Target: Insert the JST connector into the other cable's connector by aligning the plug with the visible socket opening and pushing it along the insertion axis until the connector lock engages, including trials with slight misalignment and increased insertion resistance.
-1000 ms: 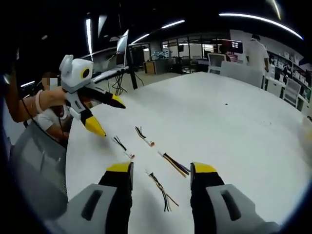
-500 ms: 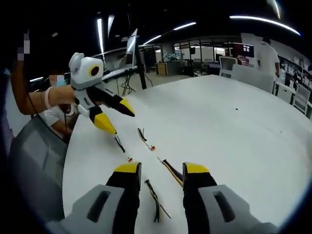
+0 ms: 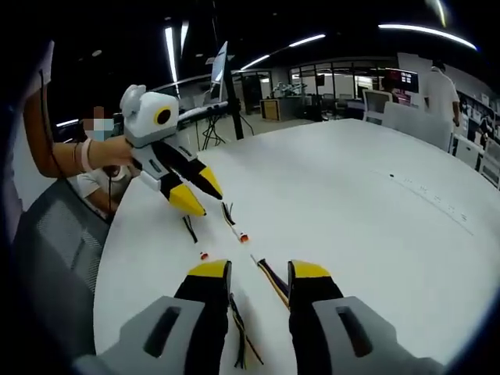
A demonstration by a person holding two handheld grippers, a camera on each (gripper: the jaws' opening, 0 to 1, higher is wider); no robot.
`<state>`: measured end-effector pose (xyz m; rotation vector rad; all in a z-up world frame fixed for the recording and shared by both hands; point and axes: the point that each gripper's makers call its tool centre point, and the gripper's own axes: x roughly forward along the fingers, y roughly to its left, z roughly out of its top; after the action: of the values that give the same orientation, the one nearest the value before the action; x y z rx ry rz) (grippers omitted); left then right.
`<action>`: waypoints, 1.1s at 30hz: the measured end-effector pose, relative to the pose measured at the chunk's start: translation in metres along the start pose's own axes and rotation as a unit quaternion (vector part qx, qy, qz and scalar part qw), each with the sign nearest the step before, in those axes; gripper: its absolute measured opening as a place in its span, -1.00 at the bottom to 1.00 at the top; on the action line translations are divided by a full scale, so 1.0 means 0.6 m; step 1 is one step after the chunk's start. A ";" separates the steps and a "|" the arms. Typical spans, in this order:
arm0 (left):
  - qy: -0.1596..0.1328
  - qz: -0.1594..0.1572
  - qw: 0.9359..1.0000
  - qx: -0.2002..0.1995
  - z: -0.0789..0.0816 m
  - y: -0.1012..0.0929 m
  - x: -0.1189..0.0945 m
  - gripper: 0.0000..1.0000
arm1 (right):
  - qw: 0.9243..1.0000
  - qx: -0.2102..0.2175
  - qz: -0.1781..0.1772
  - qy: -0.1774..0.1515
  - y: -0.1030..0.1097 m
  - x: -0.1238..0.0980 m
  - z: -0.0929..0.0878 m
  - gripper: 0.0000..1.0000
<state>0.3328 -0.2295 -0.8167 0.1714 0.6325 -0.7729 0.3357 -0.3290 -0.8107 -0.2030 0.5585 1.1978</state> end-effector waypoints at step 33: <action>-0.022 -0.063 0.995 0.070 0.007 0.000 0.041 -0.96 | 0.996 -0.061 0.056 0.019 -0.004 0.049 -0.014 -0.73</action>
<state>0.3482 -0.2458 -0.8280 0.2434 0.5521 -0.9405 0.3425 -0.3092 -0.8331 -0.3015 0.5373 1.3413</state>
